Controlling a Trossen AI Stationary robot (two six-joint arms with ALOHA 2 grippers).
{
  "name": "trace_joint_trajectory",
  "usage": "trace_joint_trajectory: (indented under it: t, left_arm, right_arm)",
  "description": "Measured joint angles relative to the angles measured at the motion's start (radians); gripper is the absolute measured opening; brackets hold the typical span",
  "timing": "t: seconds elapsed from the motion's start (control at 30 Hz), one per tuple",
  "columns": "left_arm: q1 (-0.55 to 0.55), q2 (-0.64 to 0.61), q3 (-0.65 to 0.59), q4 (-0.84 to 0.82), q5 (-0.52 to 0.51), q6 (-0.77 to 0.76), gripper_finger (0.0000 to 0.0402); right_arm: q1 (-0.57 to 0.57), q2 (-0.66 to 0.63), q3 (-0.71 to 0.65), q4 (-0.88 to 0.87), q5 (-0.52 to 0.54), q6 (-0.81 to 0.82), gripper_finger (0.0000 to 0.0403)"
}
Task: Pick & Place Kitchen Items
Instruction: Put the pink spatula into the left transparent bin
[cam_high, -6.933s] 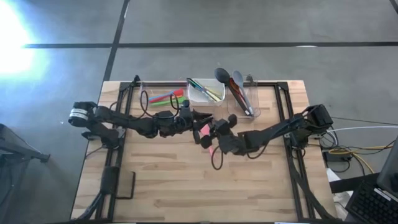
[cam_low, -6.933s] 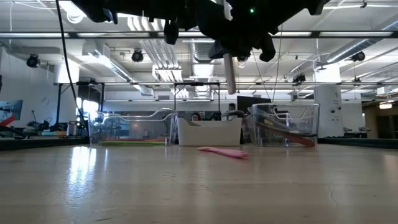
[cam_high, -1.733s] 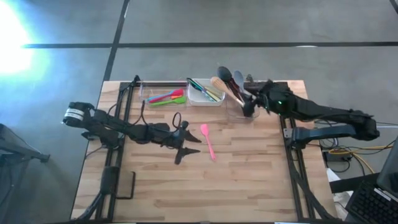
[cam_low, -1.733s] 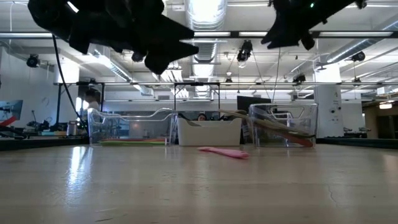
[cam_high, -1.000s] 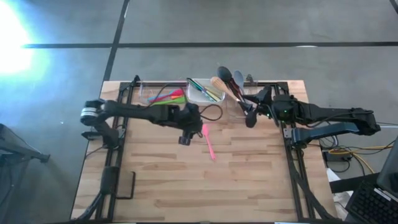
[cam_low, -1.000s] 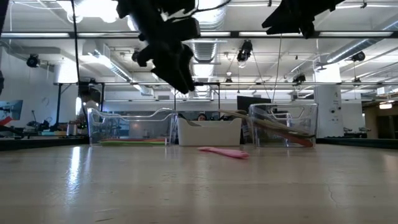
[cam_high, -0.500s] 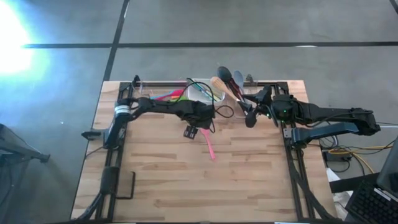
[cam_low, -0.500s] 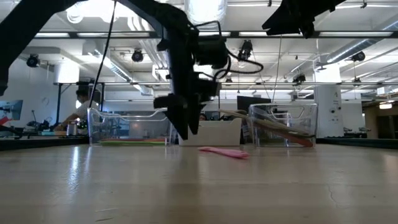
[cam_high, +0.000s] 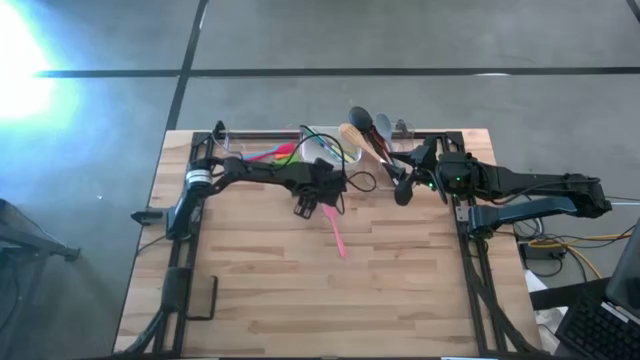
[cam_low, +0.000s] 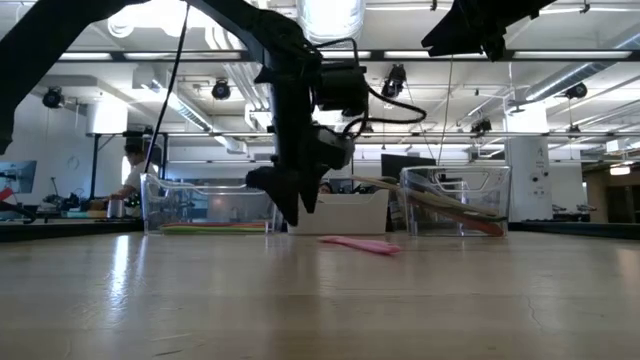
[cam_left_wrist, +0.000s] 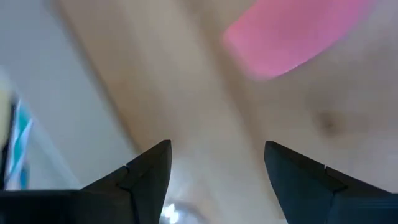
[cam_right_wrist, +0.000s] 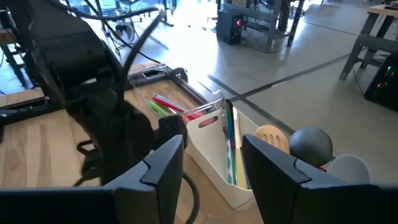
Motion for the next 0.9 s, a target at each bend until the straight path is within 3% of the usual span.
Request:
trace_joint_trajectory:
  t: [0.13,0.2,0.43,0.63,0.9]
  left_arm:
    - [0.001,-0.012,0.023,0.002,0.22,0.028,0.0257]
    - [0.0,-0.012,0.035,0.006,0.277,0.025,0.0257]
    - [-0.003,-0.011,0.051,0.065,0.287,-0.028,0.0257]
    - [-0.004,-0.01,0.051,0.063,0.395,-0.045,0.0257]
    - [0.006,-0.008,0.05,0.09,0.432,-0.053,0.0257]
  right_arm:
    - [0.0,0.0,0.0,0.0,0.0,-0.004,0.016]
    - [0.0,0.0,0.0,0.0,0.0,-0.004,0.0156]
    - [0.0,0.0,0.0,0.0,-0.001,-0.004,0.0148]
    - [0.0,0.0,0.0,0.0,-0.001,-0.005,0.0155]
    - [0.0,0.0,0.0,0.0,-0.001,-0.004,0.0152]
